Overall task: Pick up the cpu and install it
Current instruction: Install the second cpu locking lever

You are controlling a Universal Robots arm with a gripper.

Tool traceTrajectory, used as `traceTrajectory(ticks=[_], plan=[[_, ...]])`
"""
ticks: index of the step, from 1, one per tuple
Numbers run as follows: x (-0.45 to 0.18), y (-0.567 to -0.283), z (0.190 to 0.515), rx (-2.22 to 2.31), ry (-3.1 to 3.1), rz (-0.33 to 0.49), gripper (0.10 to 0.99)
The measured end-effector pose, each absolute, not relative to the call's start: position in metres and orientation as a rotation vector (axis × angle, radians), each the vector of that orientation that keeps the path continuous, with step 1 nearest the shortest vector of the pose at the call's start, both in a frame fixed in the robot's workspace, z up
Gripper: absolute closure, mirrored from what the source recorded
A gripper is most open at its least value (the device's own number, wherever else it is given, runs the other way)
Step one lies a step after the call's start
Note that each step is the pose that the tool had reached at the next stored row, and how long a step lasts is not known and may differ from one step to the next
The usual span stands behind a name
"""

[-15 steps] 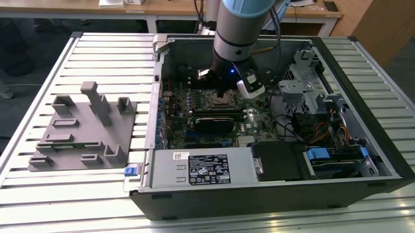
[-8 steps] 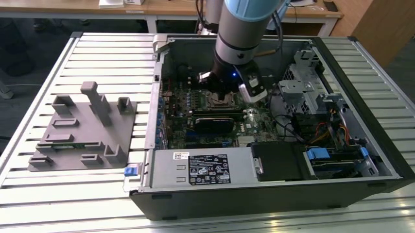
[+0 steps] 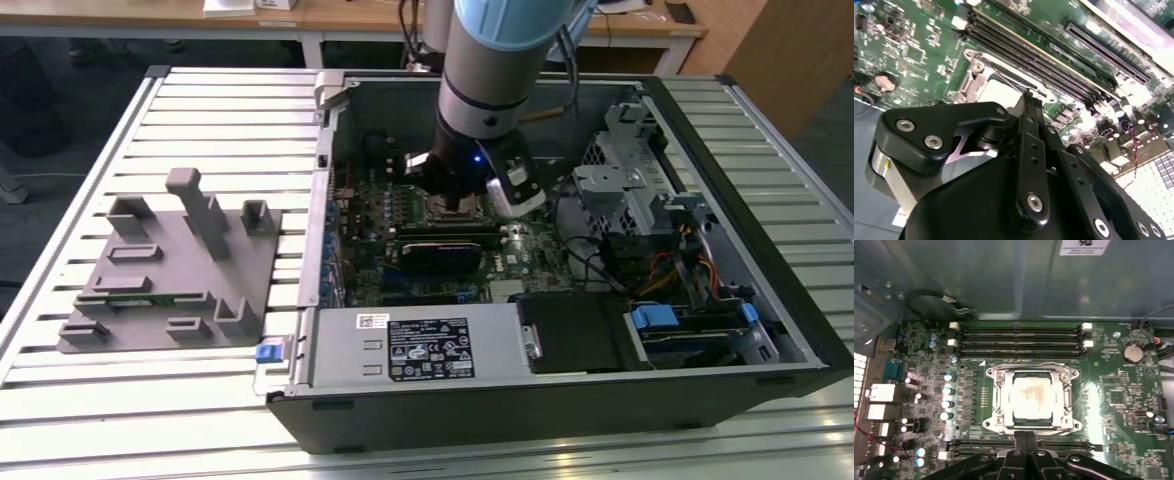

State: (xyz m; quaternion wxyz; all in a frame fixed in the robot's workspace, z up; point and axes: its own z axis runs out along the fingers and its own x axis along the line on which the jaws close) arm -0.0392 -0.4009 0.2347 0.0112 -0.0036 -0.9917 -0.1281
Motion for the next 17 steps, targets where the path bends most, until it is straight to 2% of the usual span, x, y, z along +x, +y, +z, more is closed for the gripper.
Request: traceTrajectory(ticks=[17], plan=[[-0.053, -0.408, 0.211, -0.011, -3.093, -0.406, 0.98]])
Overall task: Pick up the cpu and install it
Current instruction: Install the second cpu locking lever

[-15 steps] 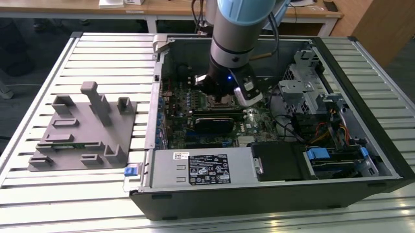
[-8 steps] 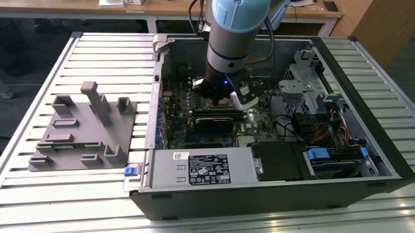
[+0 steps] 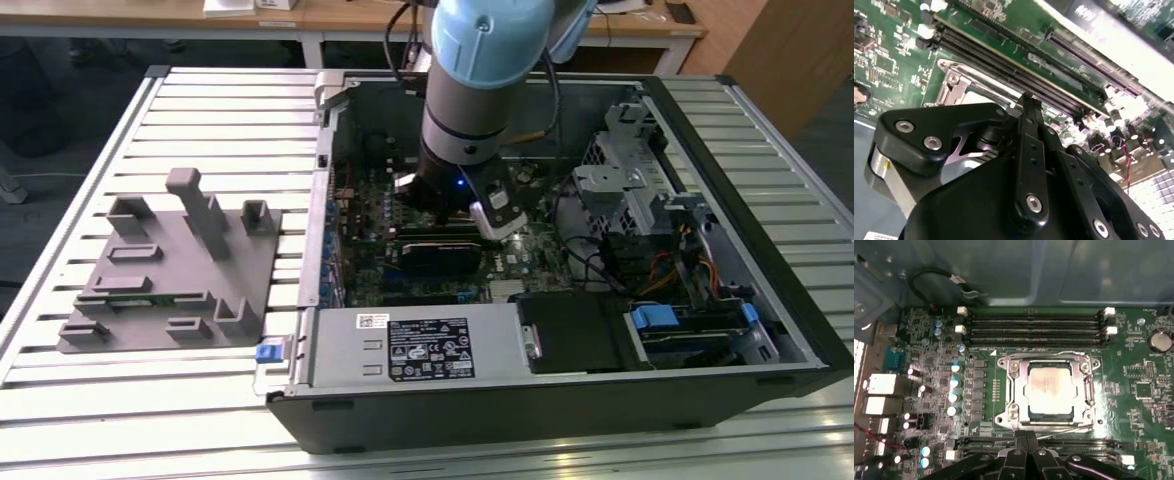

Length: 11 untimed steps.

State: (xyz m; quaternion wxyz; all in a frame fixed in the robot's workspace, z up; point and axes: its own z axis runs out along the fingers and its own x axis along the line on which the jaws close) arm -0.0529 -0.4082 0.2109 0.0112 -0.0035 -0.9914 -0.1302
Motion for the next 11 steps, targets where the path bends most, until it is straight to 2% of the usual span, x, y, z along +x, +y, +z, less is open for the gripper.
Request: traceTrajectory(ticks=[11], plan=[[-0.065, -0.412, 0.203, -0.011, -3.089, -0.435, 0.98]])
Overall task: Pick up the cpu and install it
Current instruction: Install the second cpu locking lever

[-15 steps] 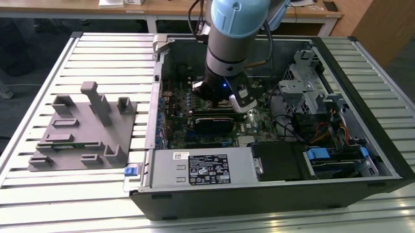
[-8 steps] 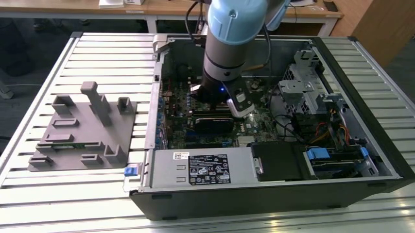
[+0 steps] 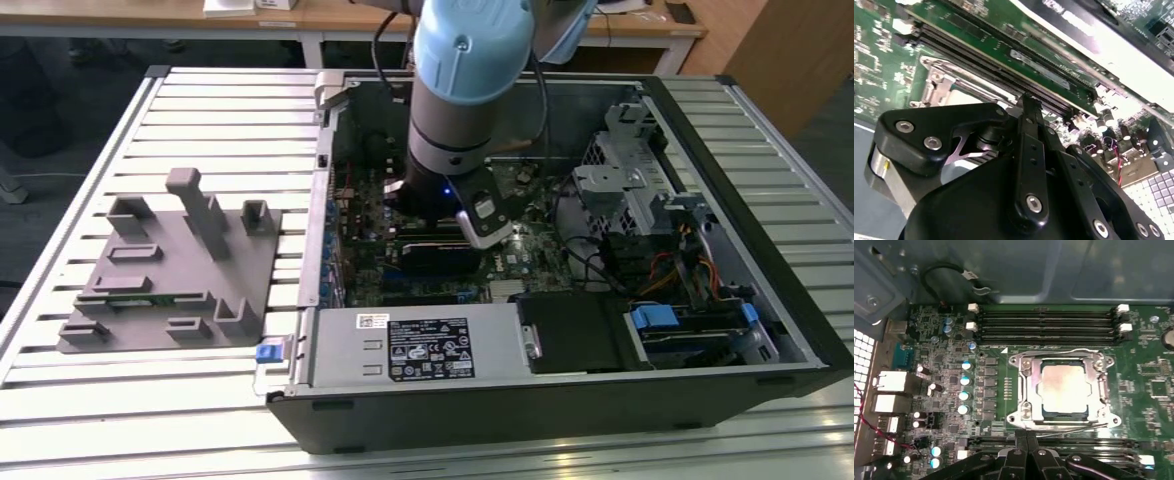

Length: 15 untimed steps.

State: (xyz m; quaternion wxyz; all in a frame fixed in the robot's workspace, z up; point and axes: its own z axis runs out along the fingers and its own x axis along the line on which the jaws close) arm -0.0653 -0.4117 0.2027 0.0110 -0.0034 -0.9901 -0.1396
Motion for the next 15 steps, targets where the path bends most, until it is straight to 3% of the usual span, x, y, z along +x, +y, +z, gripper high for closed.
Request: traceTrajectory(ticks=[15], plan=[[-0.0703, -0.4116, 0.1913, -0.01, -3.084, -0.48, 0.98]])
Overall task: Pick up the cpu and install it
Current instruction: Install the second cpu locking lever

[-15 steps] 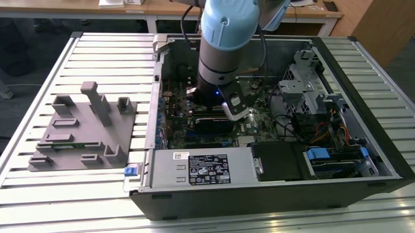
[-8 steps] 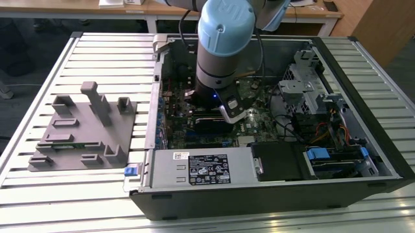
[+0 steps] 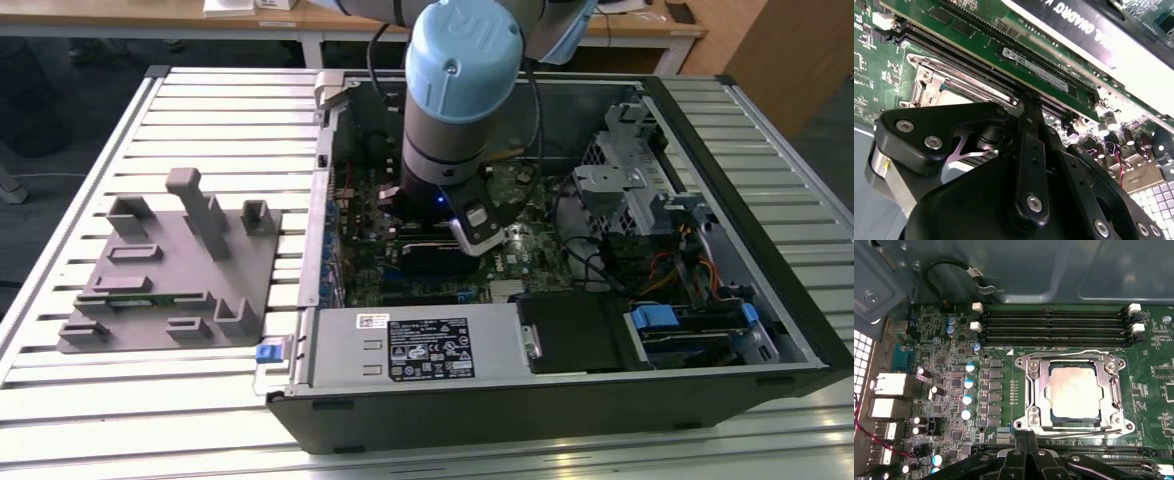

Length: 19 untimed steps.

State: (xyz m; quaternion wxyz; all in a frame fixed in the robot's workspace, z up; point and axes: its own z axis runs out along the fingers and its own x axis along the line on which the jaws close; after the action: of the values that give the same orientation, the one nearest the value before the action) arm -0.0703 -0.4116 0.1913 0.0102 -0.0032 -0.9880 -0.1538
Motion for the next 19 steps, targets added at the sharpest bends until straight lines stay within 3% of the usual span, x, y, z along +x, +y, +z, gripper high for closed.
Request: traceTrajectory(ticks=[19], plan=[[-0.0737, -0.4047, 0.1897, -0.009, -3.076, -0.529, 0.98]])
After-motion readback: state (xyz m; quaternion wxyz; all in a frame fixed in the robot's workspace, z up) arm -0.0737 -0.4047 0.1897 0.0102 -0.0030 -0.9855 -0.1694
